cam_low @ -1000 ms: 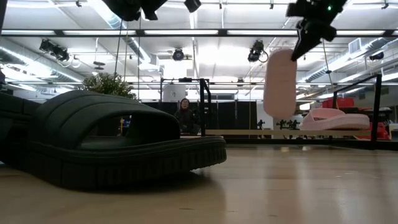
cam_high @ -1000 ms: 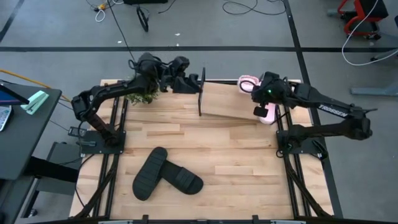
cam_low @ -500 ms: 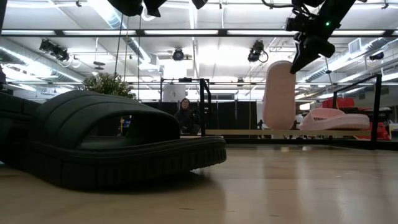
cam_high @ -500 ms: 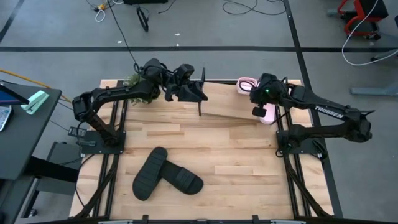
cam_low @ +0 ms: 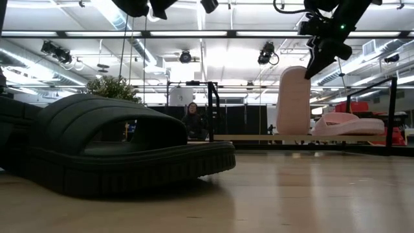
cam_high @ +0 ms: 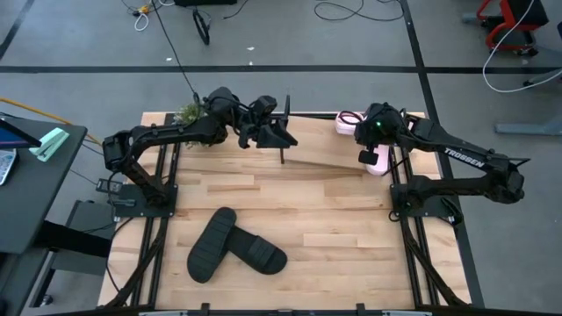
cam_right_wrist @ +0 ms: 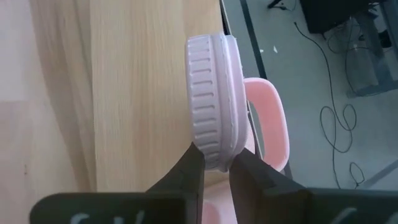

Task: Pick and place slides into the shelf
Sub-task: Put the pink slide on the shelf, then put the right black slide on the shelf

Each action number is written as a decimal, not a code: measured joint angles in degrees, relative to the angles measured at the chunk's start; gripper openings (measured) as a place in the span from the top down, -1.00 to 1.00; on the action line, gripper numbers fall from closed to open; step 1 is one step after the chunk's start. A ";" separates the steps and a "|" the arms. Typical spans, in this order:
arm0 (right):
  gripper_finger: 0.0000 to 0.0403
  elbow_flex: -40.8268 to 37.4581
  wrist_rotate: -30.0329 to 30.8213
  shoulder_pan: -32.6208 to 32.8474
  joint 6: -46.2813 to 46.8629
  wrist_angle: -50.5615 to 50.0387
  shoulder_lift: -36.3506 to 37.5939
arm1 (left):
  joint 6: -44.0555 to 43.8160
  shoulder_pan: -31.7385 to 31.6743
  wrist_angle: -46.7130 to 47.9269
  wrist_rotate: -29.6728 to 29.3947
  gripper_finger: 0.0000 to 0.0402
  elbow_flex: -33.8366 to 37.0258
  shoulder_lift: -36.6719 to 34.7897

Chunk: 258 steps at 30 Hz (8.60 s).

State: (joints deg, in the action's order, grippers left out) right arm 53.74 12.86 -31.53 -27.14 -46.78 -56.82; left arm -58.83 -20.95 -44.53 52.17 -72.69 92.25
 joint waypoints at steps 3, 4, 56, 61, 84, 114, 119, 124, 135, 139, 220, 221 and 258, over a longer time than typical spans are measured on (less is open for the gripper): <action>0.74 0.00 -0.02 0.00 -0.01 -0.11 0.00 | 0.15 0.00 -0.09 -0.13 0.14 0.00 0.00; 0.74 0.00 -0.02 0.00 -0.03 -0.19 0.00 | 0.17 0.00 -0.05 -0.14 0.13 0.00 0.00; 0.75 -13.77 -9.40 4.72 7.16 -3.78 -0.44 | 2.71 0.63 0.37 -1.58 0.25 0.00 0.00; 0.35 -13.81 -10.43 4.74 7.18 -4.20 -0.48 | 2.85 0.63 0.39 -1.61 0.27 0.00 0.00; -0.06 -8.25 -12.44 4.72 10.40 -8.62 -0.48 | 7.39 0.63 5.81 -2.50 0.32 0.02 0.00; 0.99 -13.90 -12.56 24.64 28.61 4.96 -4.93 | 23.25 1.81 36.70 -11.42 0.69 0.04 0.00; 0.99 -13.90 -10.48 21.89 29.55 4.94 -8.27 | 21.97 4.09 36.91 -12.66 0.71 0.04 0.00; 1.00 -13.90 -7.43 21.09 30.62 4.86 -10.83 | 21.51 7.50 38.44 -12.45 0.74 0.04 0.00; 1.00 -13.90 -4.78 21.24 31.92 4.78 -10.56 | 27.32 15.66 57.46 -8.37 0.89 -0.06 -1.55; 1.00 -13.82 -6.82 22.01 31.64 4.79 -10.56 | 31.39 17.53 70.72 -9.12 0.96 -0.04 -2.30; 0.43 -13.40 2.75 63.86 121.95 62.91 -36.66 | 4.14 54.39 96.33 -65.58 0.84 -0.02 5.29; 0.37 -12.89 3.39 64.75 124.52 63.97 -38.19 | 4.15 54.58 96.28 -65.96 0.85 -0.02 5.29; -0.20 14.99 6.63 61.82 133.18 48.72 -61.45 | -3.58 64.60 93.25 -79.20 0.90 0.00 5.09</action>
State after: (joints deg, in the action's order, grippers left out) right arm 68.73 19.49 30.29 106.04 1.94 -118.27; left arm -62.41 43.65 48.72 -27.03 -72.69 97.34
